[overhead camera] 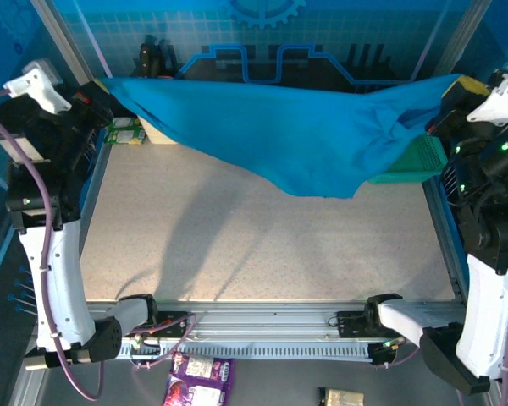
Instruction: Fold the inside-out t-shirt
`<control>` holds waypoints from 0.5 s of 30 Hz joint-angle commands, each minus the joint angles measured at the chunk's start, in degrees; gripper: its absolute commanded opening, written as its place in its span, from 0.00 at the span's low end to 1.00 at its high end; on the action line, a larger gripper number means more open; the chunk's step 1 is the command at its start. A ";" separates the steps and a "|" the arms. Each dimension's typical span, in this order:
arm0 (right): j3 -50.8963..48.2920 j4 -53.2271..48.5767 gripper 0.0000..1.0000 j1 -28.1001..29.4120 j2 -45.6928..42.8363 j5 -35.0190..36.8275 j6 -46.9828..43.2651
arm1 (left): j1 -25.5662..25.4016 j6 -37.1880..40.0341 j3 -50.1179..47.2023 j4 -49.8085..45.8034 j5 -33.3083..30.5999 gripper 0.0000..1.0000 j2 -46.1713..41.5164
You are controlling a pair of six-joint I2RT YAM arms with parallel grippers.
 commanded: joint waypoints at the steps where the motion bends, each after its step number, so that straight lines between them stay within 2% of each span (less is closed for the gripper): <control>1: 4.72 1.70 0.00 -1.06 7.52 1.04 -2.02 | 0.71 -2.05 4.76 3.17 2.47 0.00 5.25; 6: 9.33 0.98 0.00 -1.54 18.81 -2.56 -1.32 | -0.06 -2.03 8.74 2.04 6.87 0.00 17.76; 15: 5.64 4.28 0.00 -1.95 41.60 -8.59 0.69 | -4.89 1.29 8.30 0.74 4.62 0.00 41.07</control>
